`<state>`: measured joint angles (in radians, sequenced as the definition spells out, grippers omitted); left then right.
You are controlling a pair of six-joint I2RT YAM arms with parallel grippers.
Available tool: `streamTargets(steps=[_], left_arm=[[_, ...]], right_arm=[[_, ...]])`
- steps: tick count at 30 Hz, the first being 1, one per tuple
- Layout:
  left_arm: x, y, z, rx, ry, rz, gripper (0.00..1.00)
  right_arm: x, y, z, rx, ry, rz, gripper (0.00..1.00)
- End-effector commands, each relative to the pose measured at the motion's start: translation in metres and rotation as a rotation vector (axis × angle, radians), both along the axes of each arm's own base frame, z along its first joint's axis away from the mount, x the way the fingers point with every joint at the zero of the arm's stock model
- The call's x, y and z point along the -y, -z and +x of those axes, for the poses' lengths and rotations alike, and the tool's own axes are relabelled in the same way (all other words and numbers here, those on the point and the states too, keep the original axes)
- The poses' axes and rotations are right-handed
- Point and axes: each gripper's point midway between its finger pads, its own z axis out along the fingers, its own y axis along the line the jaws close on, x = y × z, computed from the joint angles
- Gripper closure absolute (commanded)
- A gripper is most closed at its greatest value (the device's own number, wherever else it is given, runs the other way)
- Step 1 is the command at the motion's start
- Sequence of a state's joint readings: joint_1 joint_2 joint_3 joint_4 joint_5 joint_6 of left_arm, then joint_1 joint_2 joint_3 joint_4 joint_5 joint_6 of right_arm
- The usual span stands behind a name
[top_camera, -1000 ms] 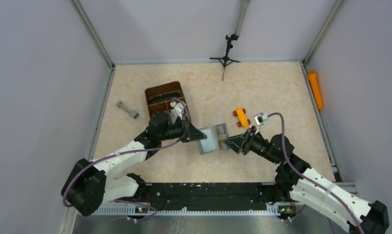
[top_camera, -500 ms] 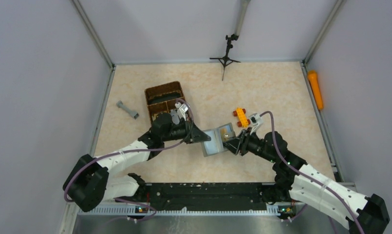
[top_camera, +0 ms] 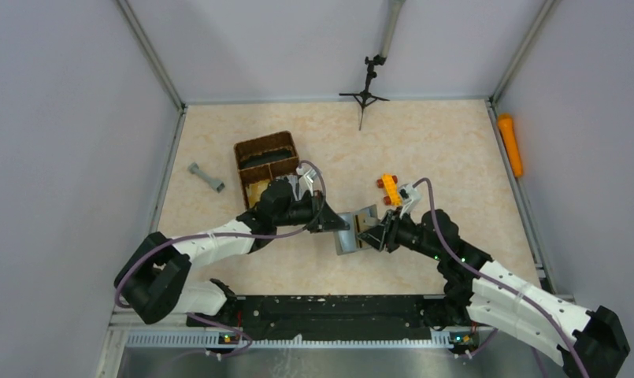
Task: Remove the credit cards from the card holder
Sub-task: Remove the credit card from the card holder.
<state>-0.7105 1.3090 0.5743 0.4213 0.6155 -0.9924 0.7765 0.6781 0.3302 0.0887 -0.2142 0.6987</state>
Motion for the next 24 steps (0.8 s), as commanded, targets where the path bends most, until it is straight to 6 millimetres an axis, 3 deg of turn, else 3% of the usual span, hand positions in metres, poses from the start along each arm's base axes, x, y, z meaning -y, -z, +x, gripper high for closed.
streamTargets(steps=[1,3,7,11,18,24], left_arm=[[0.015,-0.04,0.0,0.096,0.067,-0.13,1.0],[0.017,-0.043,-0.001,0.101,0.081,-0.146,0.94],[0.017,-0.044,-0.004,0.109,0.096,-0.156,0.48],[0.015,-0.045,-0.005,0.133,0.082,-0.154,0.23],[0.03,-0.043,-0.01,0.135,0.11,-0.11,0.13],[0.051,-0.044,-0.012,0.143,0.117,-0.059,0.1]], right_arm=[[-0.004,-0.036,0.006,0.079,0.009,0.047,0.7],[-0.001,-0.033,0.008,0.069,0.027,0.029,0.76],[0.006,-0.026,0.015,0.044,0.086,-0.005,0.82],[0.011,-0.028,0.018,0.04,0.122,0.002,0.89],[0.009,-0.035,0.021,0.032,0.139,0.016,0.97],[0.012,-0.017,0.029,-0.001,0.21,-0.115,1.0]])
